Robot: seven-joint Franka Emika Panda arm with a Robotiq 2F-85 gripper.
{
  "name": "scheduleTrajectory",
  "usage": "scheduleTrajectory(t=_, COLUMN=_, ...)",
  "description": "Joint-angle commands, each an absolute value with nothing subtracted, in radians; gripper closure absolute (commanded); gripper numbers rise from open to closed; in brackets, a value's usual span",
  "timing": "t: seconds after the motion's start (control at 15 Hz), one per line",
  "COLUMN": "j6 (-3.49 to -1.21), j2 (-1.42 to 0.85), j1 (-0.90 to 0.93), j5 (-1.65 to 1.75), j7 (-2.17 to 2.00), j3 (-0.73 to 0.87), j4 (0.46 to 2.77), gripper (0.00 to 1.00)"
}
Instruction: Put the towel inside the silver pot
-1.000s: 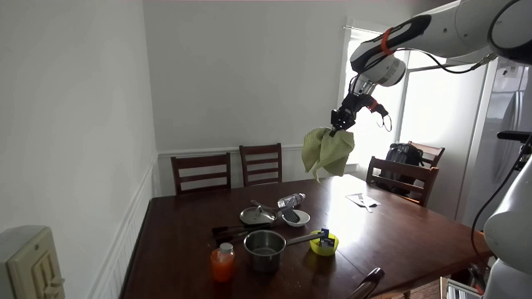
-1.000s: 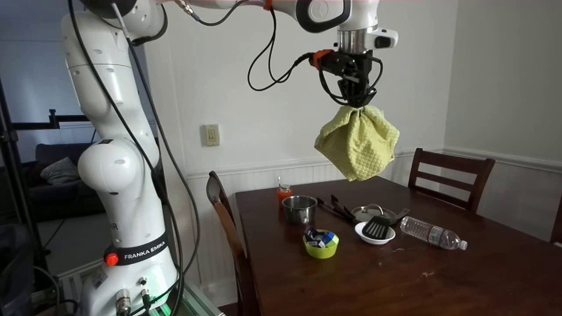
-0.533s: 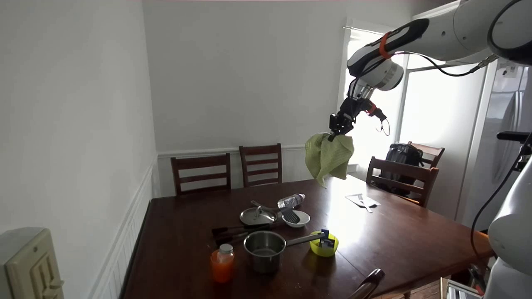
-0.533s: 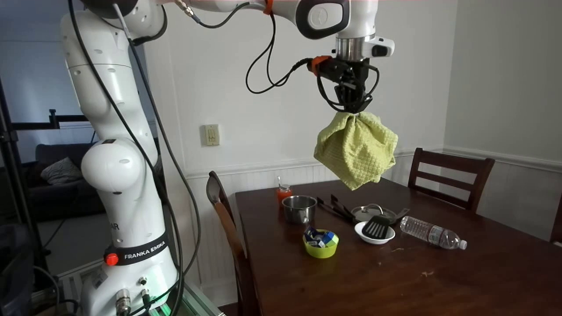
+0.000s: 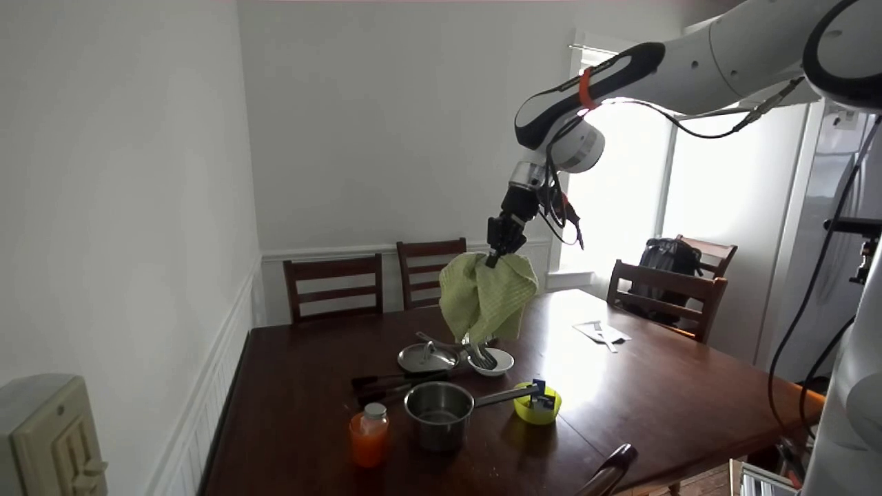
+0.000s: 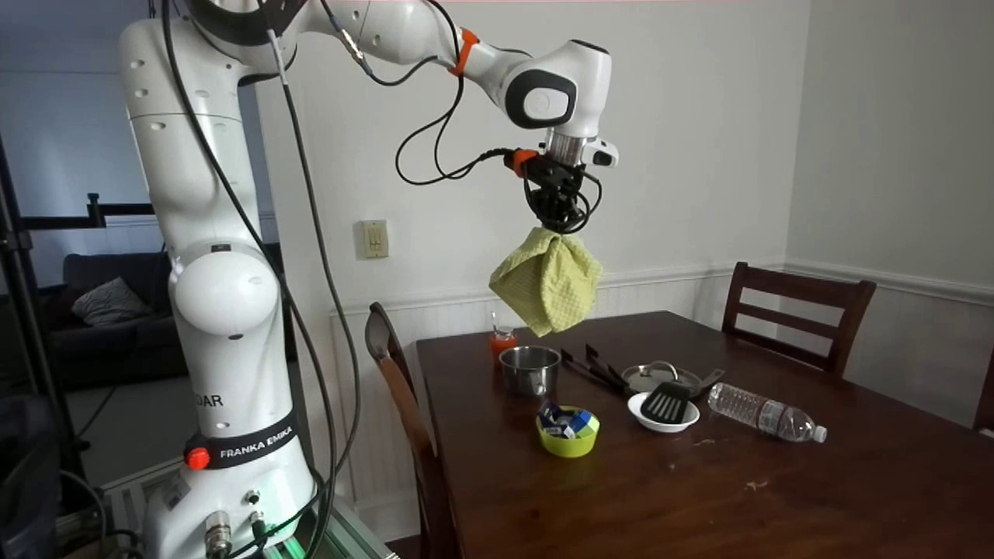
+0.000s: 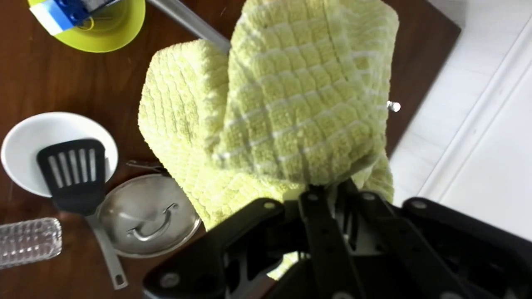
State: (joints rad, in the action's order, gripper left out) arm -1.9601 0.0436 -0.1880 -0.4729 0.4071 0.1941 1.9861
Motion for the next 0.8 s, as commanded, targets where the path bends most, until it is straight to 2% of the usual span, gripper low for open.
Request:
scheduleTrajectory(t=0.0, j6=-1.923, j2=-0.047, j1=-0.162, j5=-0.495, j7=0.441, j3=0.177, j4=1.952, gripper=0.97)
scheduleTrajectory(t=0.07, j6=-1.902, j2=-0.067, j1=-0.157, j5=-0.503, j7=0.448, j3=0.167, j4=1.946, gripper=0.97)
scheduleTrajectory(t=0.13, j6=-1.949, j2=-0.024, j1=-0.163, j5=-0.472, j7=0.414, j3=0.168, j4=1.98, gripper=0.89)
scheduleTrajectory(t=0.4, j6=-1.944, j2=-0.073, j1=-0.16, j5=-0.472, j7=0.425, j3=0.151, j4=1.968, gripper=0.89)
scheduleTrajectory(t=0.47, j6=-1.942, j2=-0.072, j1=-0.161, j5=-0.472, j7=0.426, j3=0.151, j4=1.966, gripper=0.97)
scheduleTrajectory(t=0.73, j6=-2.031, j2=-0.146, j1=-0.132, j5=-0.509, j7=0.424, j3=0.104, j4=1.961, gripper=0.97)
